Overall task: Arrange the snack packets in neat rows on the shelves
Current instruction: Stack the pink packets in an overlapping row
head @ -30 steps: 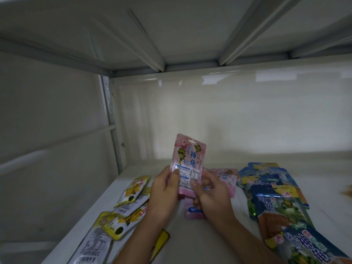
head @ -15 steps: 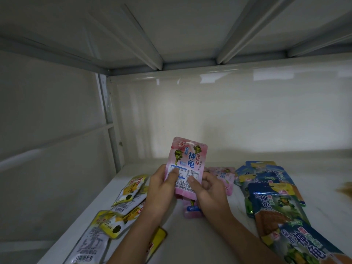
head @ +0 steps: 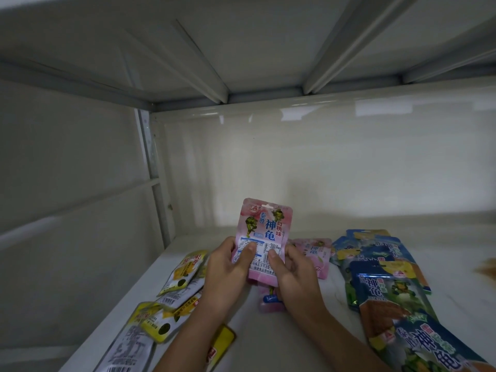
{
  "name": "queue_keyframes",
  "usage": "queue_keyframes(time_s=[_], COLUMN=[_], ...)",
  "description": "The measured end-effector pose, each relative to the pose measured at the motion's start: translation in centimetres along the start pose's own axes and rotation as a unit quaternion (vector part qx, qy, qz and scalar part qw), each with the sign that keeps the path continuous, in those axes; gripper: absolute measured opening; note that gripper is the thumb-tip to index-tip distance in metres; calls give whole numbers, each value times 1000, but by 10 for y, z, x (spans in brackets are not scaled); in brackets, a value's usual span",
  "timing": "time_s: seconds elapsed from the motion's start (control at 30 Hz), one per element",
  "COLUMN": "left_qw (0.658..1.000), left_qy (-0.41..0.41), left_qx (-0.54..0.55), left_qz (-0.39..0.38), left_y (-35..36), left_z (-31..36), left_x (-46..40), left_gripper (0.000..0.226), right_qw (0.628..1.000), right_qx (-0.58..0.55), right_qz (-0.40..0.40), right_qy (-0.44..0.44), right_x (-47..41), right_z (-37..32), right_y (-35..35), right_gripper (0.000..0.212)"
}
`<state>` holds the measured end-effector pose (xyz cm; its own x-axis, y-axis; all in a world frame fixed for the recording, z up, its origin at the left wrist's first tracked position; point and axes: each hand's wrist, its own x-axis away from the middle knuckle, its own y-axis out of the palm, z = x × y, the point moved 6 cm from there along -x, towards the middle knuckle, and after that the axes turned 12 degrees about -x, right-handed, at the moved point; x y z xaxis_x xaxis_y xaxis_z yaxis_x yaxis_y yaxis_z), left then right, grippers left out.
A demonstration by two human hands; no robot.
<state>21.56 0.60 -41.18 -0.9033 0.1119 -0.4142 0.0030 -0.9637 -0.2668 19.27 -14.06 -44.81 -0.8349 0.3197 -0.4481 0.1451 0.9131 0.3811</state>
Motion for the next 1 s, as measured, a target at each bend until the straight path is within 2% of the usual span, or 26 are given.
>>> queue_keyframes(time_s=[0.3,0.4,0.53,0.7,0.83,1.0], left_qw=[997,996,999,999,999,997], left_qy=[-58,-57,-31,-17,-15,-39], left_qx=[59,69,34,25,19,49], left_qz=[-8,-17,-12,-31,-39,-36], left_y=[3,5,5,8,12,11], left_z=[-4,0,3,7,3,-1], left_x=[0,2,2,6,6,2], left_gripper=[19,14,11,15,13,11], right_qw=[995,993,995,1000,999,996], right_qx=[96,107,90,23,21,73], right_qz=[-7,-2,1,0,24,29], right_qy=[-32,-40,-41,-18,-23,-34], right_x=[2,1,1,3,0,0], right_z=[-1,-4,-6,-3,-5,-5], right_y=[0,0,2,3,-4,-4], right_gripper=[16,15,15,33,15,16])
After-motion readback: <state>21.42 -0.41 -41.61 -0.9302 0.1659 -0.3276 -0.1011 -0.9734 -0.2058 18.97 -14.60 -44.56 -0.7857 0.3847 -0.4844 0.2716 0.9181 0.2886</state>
